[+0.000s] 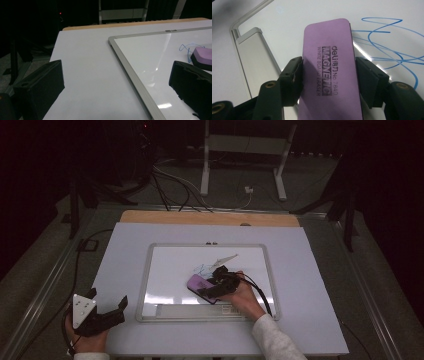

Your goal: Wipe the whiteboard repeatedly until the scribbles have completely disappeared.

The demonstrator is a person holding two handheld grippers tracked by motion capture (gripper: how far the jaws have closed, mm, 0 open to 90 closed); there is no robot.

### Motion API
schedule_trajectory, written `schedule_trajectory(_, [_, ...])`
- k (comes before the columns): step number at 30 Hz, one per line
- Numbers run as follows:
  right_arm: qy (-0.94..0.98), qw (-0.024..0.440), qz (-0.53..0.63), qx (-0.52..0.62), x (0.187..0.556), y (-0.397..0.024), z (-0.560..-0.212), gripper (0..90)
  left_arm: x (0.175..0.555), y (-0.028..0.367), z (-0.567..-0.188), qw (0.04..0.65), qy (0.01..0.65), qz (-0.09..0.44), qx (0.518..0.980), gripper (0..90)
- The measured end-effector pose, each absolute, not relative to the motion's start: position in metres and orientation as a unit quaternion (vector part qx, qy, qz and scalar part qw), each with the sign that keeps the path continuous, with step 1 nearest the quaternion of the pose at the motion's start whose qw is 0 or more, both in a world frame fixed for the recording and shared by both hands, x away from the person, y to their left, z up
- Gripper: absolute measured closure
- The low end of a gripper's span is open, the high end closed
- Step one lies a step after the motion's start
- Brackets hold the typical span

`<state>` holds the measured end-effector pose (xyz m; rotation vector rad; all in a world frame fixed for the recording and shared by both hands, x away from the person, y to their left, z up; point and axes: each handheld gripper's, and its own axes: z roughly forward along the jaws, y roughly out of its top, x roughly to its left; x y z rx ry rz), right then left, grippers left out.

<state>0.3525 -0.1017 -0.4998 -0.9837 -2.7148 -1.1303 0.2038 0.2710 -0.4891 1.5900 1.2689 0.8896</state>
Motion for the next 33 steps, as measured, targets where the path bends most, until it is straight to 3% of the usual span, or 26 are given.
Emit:
schedule_trajectory(16, [-0.856,-0.016,-0.353,-0.378,0.362,-0.117,-0.498,41.5,0.204,0.271,-0.489,0.444,0.512,0.359,0.642,0.6])
schedule_trajectory(26, [-0.871,0.013,-0.357,-0.336,0.351,-0.100,-0.498,41.5,0.204,0.271,-0.489,0.444,0.512,0.360,0.642,0.6])
schedule_trajectory(33, [-0.858,-0.008,-0.350,-0.377,0.361,-0.115,-0.497,41.5,0.203,0.272,-0.489,0.444,0.513,0.360,0.641,0.6])
